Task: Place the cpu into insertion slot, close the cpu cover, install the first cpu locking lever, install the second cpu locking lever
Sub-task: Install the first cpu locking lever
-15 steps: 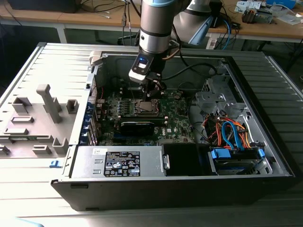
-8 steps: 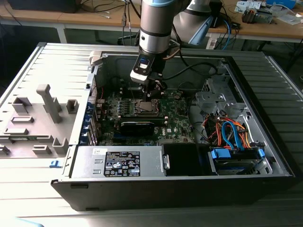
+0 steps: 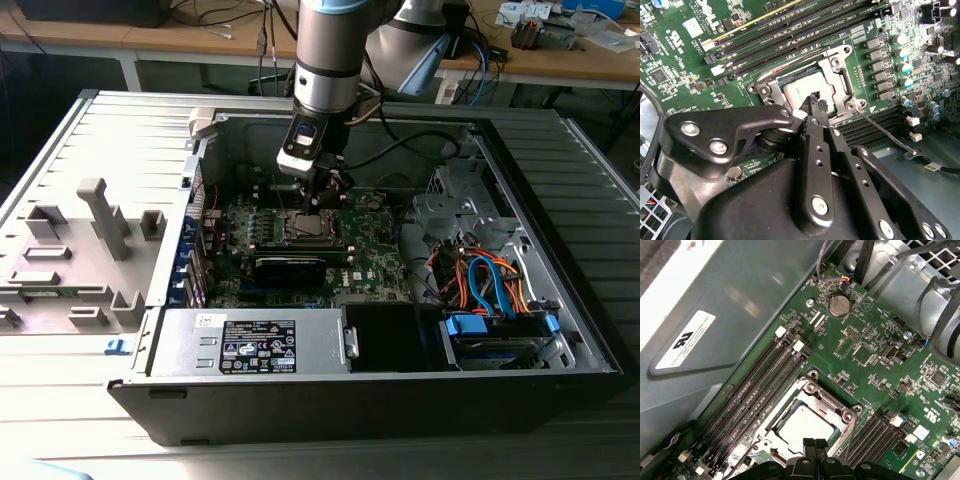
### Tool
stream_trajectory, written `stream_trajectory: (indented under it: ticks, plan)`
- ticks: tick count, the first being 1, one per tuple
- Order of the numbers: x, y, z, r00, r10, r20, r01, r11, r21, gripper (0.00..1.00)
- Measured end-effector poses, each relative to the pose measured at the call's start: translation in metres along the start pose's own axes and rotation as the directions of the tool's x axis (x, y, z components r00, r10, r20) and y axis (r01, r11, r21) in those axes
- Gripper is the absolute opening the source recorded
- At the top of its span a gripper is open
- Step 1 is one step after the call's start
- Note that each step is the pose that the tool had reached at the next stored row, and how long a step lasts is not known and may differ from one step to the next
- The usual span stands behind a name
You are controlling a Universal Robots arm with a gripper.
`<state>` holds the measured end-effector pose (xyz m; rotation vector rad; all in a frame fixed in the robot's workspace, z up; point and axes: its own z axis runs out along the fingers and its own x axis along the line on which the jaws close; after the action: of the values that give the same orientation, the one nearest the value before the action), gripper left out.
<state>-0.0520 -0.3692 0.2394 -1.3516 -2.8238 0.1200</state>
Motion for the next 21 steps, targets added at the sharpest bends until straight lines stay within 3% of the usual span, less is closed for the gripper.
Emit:
stream_trajectory:
  ticks: [21]
  plan:
    - [0.0000,0.0000,0.0000,0.9967,-0.081,0.0060,0.081,0.9967,-0.0018,0.11]
